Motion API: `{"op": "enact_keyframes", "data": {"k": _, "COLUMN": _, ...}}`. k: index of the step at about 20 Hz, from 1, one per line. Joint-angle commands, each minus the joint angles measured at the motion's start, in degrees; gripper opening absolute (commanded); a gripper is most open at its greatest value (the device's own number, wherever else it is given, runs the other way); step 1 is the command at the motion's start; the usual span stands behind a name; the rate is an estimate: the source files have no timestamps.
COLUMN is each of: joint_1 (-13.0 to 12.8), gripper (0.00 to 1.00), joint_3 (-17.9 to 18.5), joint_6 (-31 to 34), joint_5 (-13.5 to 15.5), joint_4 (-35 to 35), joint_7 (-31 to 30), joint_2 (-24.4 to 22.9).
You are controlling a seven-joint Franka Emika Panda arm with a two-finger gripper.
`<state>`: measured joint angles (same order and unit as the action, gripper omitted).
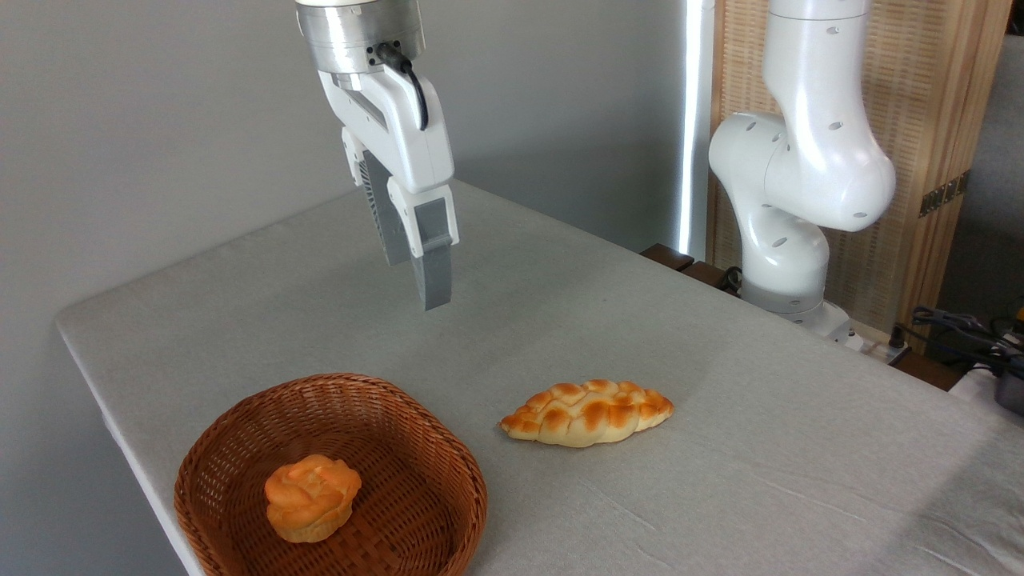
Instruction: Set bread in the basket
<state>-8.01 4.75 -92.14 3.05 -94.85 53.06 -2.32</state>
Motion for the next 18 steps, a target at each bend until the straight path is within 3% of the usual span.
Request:
{"op": "enact_keyframes", "data": {"k": 1, "joint_1": -0.2, "gripper": 1.0, "joint_3": 0.4, "joint_6": 3.5, "joint_5": 0.1, "joint_4": 4.4, "joint_7": -3.2, "joint_2": 2.9}}
{"op": "enact_keyframes", "data": {"k": 6, "joint_1": -0.2, "gripper": 1.0, "joint_3": 2.1, "joint_6": 3.6, "joint_5": 0.1, "joint_4": 4.8, "joint_7": -5.2, "joint_2": 2.7}}
{"op": "enact_keyframes", "data": {"k": 18, "joint_1": 0.5, "gripper": 1.0, "joint_3": 1.7, "joint_6": 3.5, "joint_5": 0.5, "joint_4": 5.1, "joint_7": -5.5, "joint_2": 2.9}}
